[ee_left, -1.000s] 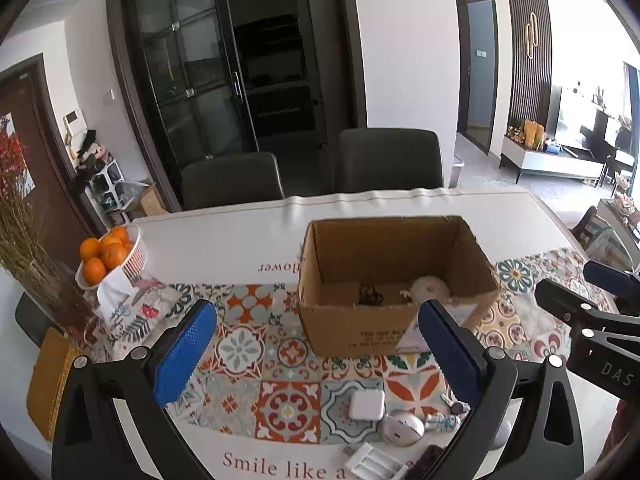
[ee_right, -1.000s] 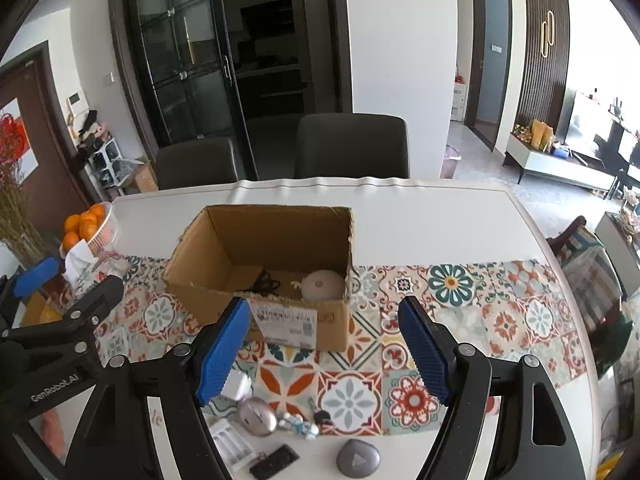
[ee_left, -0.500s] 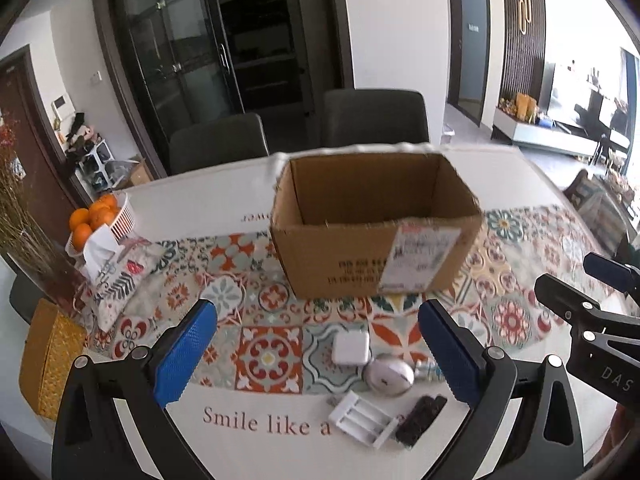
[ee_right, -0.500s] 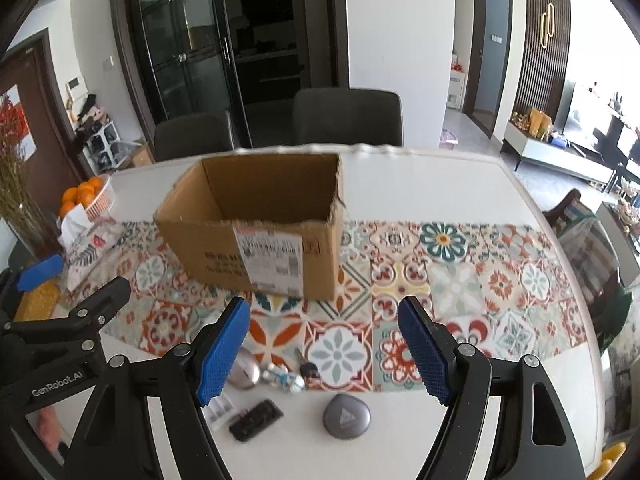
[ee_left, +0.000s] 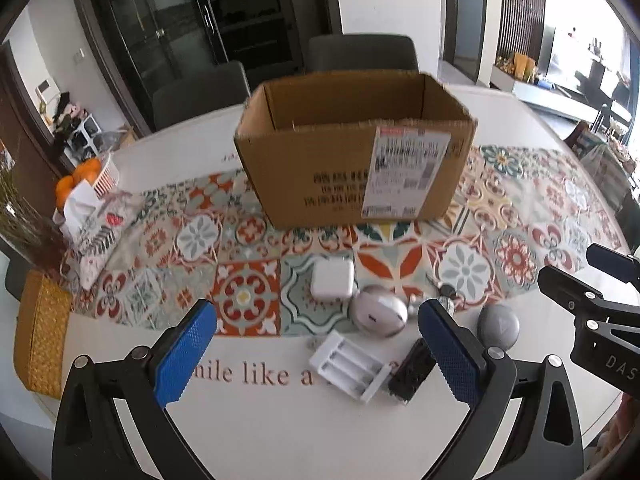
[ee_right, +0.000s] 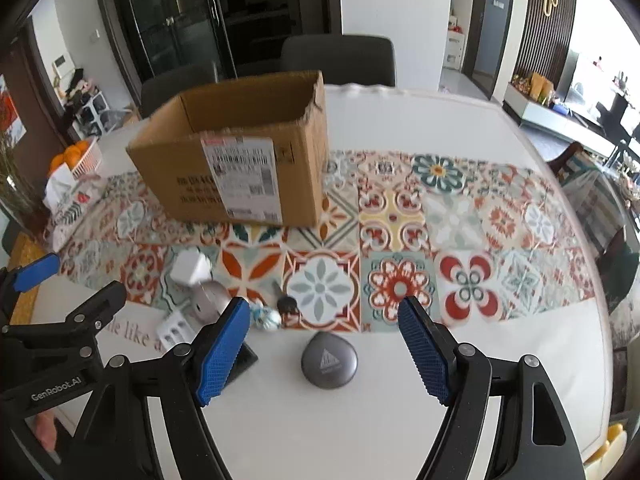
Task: Organize rigid objects
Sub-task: 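Withdraw both tools from the box back toward the remaining table items, then grasp the grey Sika triangular case with the right tool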
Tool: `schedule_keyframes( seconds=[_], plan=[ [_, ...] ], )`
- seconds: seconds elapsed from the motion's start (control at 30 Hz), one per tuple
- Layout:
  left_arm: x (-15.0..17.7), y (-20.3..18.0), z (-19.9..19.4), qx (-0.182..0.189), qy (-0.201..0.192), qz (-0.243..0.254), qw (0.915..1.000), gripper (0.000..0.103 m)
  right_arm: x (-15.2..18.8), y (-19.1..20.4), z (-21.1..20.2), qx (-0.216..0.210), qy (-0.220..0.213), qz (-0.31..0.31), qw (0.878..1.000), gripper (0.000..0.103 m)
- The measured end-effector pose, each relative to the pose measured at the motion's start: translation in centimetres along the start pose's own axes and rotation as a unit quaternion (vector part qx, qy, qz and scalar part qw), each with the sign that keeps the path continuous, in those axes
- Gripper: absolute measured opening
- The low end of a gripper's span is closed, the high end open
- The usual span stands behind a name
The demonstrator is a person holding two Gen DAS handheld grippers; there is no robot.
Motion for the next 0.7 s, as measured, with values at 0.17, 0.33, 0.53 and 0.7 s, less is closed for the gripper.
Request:
schedule_keyframes(
  seconds=[0.17,0.33,0.53,0.7],
  plan=[
    [1.7,-0.4,1.1,-0.003,0.028,-0.001,0.9996,0.103,1.9,-0.2,1.5,-0.008,0.030,0.002,1.000,0.076],
    [3.3,-0.9,2.4,-0.012,0.058,0.001,0.9982,0.103,3.8,-0.3,3.3,-0.020,0.063,0.002,0.998,0.076],
    [5.0,-1.3,3.8,-0.026,0.090,0.005,0.9956,0.102,5.5,-0.7,5.3,-0.028,0.095,-0.004,0.995,0.076],
    [6.1,-1.4,4.9,-0.032,0.114,-0.002,0.9930,0.102,6.2,-0.8,6.8,-0.029,0.112,-0.010,0.993,0.076]
  ],
)
Point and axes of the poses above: each gripper's, at about its wrist camera, not at the fingertips, and z roughly the way its jaws point, y to its left, x to its underside, the point moved 5 cm from there along z, roughly the way its jaws point, and after that the axes turned 7 degrees about -y, right-handed, at the moved point
